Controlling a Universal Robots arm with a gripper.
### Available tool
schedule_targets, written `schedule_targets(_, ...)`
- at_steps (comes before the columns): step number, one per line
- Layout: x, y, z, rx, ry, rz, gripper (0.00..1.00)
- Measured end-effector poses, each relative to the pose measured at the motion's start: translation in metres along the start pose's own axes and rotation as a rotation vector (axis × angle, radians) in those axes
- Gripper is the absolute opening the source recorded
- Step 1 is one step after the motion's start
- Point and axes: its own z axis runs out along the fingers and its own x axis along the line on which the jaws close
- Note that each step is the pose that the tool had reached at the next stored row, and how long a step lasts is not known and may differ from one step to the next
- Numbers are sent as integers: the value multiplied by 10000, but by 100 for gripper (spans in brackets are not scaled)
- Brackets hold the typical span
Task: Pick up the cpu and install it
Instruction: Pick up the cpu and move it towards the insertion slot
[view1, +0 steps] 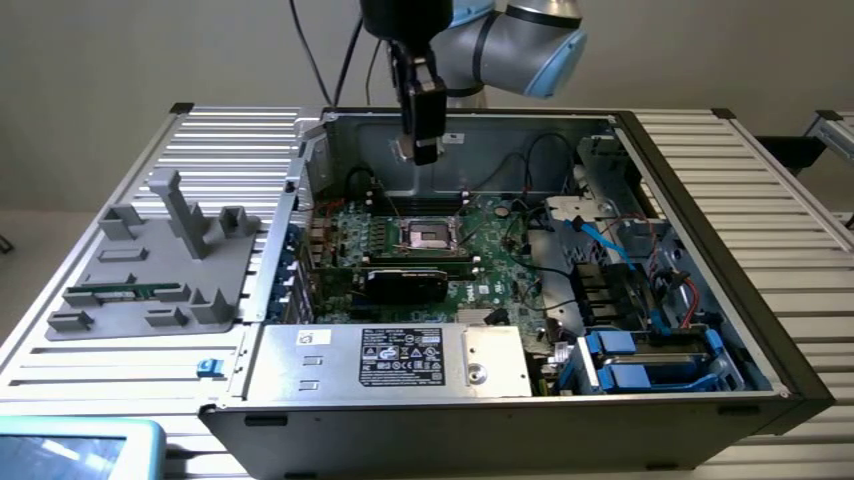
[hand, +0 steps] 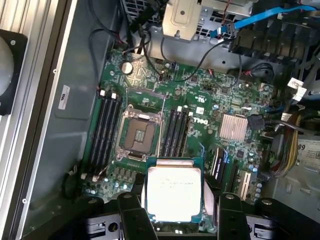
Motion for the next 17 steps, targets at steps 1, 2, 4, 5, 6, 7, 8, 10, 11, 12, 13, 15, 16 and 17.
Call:
schedule_targets(1,0,0,2,0,-13,140,54)
schedule_targets(2,0,0,3,0,-27,280,54)
schedule_targets(4,0,0,6,-1,-56,568,54)
schedule_targets(5,0,-1,7,0,-70,708,54)
schedule_targets(6,0,-1,8,0,-84,849,54)
schedule_targets(7,0,-1,10,-1,-96,986,54)
schedule_targets(8,0,-1,11,0,-110,1125,54)
schedule_targets(10,0,-1,12,0,-135,1383,54)
schedule_targets(11,0,-1,13,0,-148,1507,54)
schedule_targets(12,0,-1,13,0,-159,1618,54)
schedule_targets(13,0,-1,13,0,-169,1719,54)
schedule_targets(15,1,-1,13,1,-183,1860,54)
schedule_targets(16,1,-1,13,0,-186,1882,54)
schedule_targets(17,1,-1,13,1,-186,1883,54)
